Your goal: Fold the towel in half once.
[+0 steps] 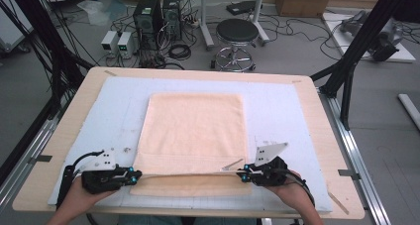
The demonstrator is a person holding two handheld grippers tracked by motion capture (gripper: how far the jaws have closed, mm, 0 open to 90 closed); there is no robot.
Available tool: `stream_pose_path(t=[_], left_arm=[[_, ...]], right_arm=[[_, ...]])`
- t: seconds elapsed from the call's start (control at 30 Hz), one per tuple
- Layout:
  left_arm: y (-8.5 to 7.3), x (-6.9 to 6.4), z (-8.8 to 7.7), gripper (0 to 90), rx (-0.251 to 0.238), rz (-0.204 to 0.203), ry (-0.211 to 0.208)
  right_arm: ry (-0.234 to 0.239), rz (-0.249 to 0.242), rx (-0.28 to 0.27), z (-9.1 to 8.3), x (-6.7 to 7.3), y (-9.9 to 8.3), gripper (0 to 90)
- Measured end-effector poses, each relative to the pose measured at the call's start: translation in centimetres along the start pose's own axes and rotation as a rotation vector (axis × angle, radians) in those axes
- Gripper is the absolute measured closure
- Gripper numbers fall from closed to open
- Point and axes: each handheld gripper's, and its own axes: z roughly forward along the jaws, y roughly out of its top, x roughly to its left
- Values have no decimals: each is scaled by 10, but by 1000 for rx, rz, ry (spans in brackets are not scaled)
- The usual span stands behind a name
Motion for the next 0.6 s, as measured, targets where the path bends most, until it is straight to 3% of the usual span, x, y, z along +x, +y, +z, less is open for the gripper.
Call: stream_pose_path(t=[0.07,0.1,0.17,0.3,0.37,0.47,0.53,0.6], left_arm=[[-2,-3,-2,814,3,4,-11],[-3,-3,-3,754,8,1,-15],[-4,-3,-5,726,-1,-8,-20],[-2,-1,-1,675,-1,-2,0],[-3,-1,5,629,22,9,0],[-8,-1,12,633,71,25,-8],[-12,-2,17,639,97,28,-8],[-16,-3,20,693,87,41,12]], right_arm=[[-8,-3,1,-2,3,-3,784],[5,17,-10,-3,3,-3,736],[48,28,-21,-6,3,-4,664],[61,34,-50,-8,4,-2,604],[59,39,-22,-3,4,-2,584],[55,10,39,8,4,-2,580],[54,19,63,14,3,-5,566],[47,9,73,18,2,-9,574]])
